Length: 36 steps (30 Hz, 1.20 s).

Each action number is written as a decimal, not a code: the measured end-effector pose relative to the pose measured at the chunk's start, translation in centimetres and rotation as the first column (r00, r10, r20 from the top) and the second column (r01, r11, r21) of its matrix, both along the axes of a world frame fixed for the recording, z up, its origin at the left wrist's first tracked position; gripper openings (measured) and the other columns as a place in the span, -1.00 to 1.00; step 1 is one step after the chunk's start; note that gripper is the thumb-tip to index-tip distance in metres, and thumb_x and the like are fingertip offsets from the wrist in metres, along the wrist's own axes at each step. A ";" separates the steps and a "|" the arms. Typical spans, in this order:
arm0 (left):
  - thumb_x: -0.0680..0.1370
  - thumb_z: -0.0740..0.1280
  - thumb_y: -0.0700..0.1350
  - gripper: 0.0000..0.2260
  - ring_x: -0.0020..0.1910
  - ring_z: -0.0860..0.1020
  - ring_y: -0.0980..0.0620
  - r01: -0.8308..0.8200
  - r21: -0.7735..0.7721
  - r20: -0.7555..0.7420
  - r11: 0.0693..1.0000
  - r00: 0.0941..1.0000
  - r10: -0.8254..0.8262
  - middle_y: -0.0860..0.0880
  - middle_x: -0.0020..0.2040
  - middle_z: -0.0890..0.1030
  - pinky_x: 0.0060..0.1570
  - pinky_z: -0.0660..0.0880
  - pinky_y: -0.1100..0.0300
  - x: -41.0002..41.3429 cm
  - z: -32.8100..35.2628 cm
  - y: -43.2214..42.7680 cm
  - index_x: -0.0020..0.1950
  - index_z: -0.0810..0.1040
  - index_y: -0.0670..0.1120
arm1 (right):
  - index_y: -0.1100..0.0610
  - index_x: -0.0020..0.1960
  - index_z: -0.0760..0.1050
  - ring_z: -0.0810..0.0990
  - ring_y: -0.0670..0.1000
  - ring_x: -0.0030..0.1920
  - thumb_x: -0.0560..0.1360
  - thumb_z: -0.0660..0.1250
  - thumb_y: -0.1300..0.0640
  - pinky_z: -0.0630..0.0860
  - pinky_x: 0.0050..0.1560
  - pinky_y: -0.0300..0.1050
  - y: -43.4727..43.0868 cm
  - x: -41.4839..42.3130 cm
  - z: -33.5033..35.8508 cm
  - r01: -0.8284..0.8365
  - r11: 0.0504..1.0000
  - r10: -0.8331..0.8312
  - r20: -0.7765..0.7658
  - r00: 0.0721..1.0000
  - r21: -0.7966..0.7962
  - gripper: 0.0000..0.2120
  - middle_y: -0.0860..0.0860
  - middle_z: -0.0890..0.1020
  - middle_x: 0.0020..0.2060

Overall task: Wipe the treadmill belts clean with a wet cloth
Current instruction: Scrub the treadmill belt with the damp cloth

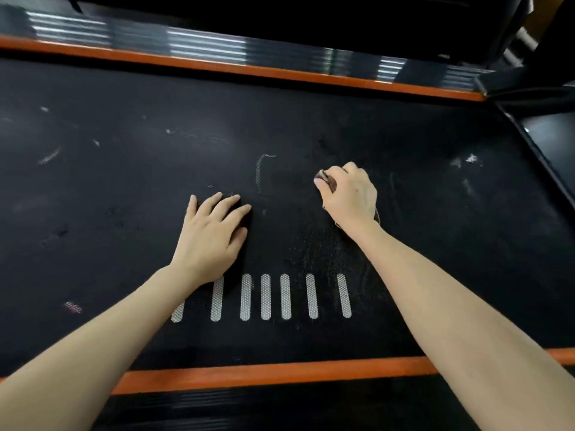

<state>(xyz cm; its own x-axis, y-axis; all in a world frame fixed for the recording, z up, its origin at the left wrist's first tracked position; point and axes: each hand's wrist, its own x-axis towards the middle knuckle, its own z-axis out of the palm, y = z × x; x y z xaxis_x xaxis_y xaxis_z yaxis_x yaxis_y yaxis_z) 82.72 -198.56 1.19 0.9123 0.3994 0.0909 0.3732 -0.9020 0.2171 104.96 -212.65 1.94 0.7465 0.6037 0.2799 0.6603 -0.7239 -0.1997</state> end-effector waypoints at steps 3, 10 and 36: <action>0.54 0.03 0.04 -0.54 0.32 0.40 -0.23 -0.024 0.079 0.012 0.997 1.000 0.023 -0.14 0.29 0.52 0.34 0.15 -0.29 1.5 0.8 2.2 0.27 0.53 -0.11 | 0.10 0.02 0.59 0.50 0.15 -0.08 0.55 0.27 -0.09 0.32 -0.23 -0.10 -0.2 0.2 -0.6 -0.018 0.998 0.017 0.021 1.000 0.054 -0.72 0.08 0.55 -0.07; 0.64 0.01 0.05 -0.55 0.53 -0.01 -0.14 -0.147 0.087 -0.065 0.985 0.986 0.153 -0.08 0.54 0.13 0.46 -0.16 -0.12 8.1 0.5 7.5 0.52 0.17 -0.02 | 0.10 -0.06 0.62 0.52 0.09 -0.18 0.50 0.37 -0.04 0.36 -0.29 -0.15 0.4 3.1 -0.9 -0.169 0.978 0.162 0.064 0.985 0.124 -0.79 0.04 0.55 -0.17; 0.64 0.06 -0.07 -0.56 0.54 -0.03 -0.01 -0.161 -0.073 0.034 0.984 0.986 0.164 0.02 0.54 0.14 0.49 -0.18 -0.01 8.9 -1.0 8.8 0.53 0.16 -0.07 | 0.05 -0.10 0.64 0.54 0.14 -0.19 0.52 0.27 -0.08 0.35 -0.32 -0.14 12.2 1.1 -0.1 -0.198 0.973 0.196 0.031 0.980 0.115 -0.75 0.06 0.57 -0.20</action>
